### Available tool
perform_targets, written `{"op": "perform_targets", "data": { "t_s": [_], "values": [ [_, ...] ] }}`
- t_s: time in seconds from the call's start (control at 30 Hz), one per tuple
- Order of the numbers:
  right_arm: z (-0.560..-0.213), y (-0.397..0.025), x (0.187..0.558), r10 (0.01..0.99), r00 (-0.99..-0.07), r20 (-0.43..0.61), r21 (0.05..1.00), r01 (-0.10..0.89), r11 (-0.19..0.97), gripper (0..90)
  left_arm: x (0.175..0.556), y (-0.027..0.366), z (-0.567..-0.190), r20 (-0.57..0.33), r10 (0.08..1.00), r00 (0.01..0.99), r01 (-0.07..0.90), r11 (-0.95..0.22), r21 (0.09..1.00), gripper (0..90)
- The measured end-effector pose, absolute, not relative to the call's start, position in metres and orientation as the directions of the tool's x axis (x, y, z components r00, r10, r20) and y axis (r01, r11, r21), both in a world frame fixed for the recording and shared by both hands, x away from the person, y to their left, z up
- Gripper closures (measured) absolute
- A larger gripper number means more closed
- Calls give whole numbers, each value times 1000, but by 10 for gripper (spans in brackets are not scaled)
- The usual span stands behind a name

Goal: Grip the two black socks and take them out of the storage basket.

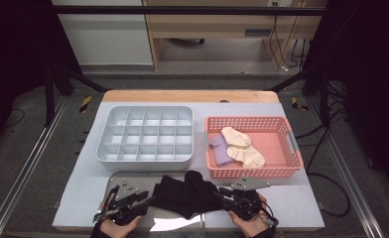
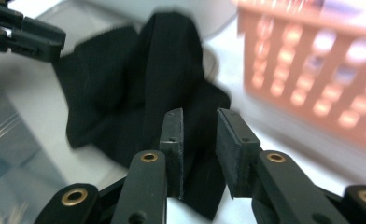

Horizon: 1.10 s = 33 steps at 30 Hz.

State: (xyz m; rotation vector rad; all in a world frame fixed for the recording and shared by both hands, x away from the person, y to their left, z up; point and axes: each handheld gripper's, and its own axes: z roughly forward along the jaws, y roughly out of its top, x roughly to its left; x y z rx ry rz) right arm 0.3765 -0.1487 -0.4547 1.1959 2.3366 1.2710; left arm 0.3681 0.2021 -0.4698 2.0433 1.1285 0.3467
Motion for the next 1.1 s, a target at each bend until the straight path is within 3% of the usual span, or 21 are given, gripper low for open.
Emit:
{"op": "perform_targets", "data": {
  "t_s": [0.27,0.4,0.5,0.7,0.9,1.1],
  "values": [
    [-475,-142,369,743,-643,189,736,593,326,758,367,196,-474,-134,810,571,620,-318,717,748],
    [-480,-138,372,750,-642,161,724,593,353,886,369,197,-474,-146,807,573,627,-317,711,816],
    [-475,-141,369,757,-637,144,730,585,354,893,370,199,-473,-143,803,579,624,-323,712,848],
    [-463,-171,361,808,-552,207,745,624,235,892,371,200,-472,-122,799,589,615,-345,709,858],
    [-470,-192,361,861,-445,247,699,697,160,878,374,202,-473,-125,797,591,614,-343,711,858],
    [-465,-191,361,864,-454,219,729,665,165,717,375,205,-473,-125,785,607,597,-347,723,841]
  ]
}}
